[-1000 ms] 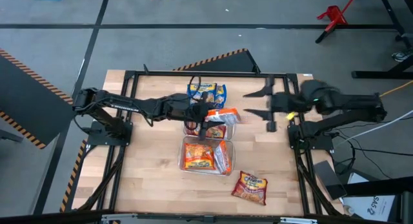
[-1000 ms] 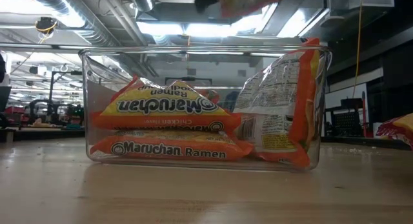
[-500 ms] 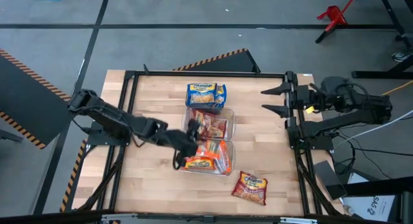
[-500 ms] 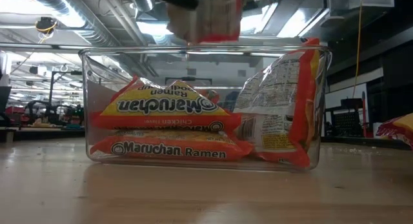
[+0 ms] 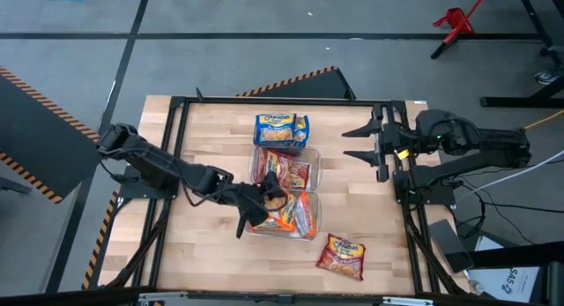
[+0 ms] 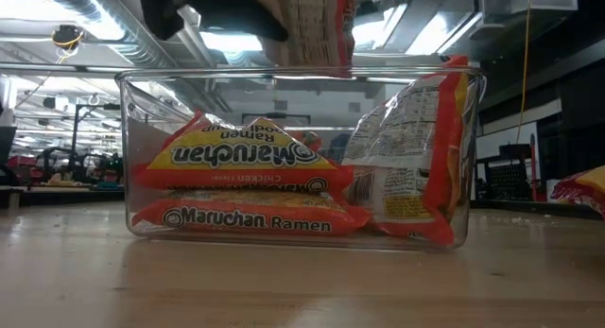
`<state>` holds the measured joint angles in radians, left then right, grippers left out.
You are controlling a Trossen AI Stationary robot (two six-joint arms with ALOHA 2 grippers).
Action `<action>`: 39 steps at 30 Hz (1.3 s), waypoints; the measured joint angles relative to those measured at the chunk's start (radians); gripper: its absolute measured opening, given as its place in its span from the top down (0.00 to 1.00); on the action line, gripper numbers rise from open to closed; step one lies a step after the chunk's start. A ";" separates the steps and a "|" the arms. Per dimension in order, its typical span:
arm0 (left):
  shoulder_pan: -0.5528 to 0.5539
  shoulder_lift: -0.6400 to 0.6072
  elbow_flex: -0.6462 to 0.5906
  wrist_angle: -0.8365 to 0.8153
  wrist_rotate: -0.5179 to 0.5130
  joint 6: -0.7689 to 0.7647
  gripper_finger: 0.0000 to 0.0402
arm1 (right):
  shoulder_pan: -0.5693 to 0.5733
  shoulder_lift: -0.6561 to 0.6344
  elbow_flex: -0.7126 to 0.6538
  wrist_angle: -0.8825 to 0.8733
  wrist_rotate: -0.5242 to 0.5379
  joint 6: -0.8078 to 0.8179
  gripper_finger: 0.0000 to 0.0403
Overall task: Sort Maruchan noodles
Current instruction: Put the orange noodle pack into the bottom transparent bin
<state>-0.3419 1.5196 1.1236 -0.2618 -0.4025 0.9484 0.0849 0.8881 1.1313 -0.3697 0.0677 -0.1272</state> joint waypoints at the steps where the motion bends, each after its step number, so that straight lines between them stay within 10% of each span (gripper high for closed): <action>1: 0.006 0.000 0.000 0.001 0.003 0.012 0.58 | 0.000 0.001 0.000 -0.003 0.000 0.000 0.53; 9: 0.034 0.044 0.003 -0.017 0.089 0.101 0.58 | 0.000 0.013 0.000 0.003 0.000 0.000 0.53; 39: 0.033 0.270 0.145 -0.061 -0.087 0.251 0.58 | 0.000 0.044 0.001 -0.055 -0.066 0.004 0.53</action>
<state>-0.3089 1.7897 1.2682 -0.3233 -0.4891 1.1995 0.0849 0.9320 1.1320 -0.4242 0.0020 -0.1234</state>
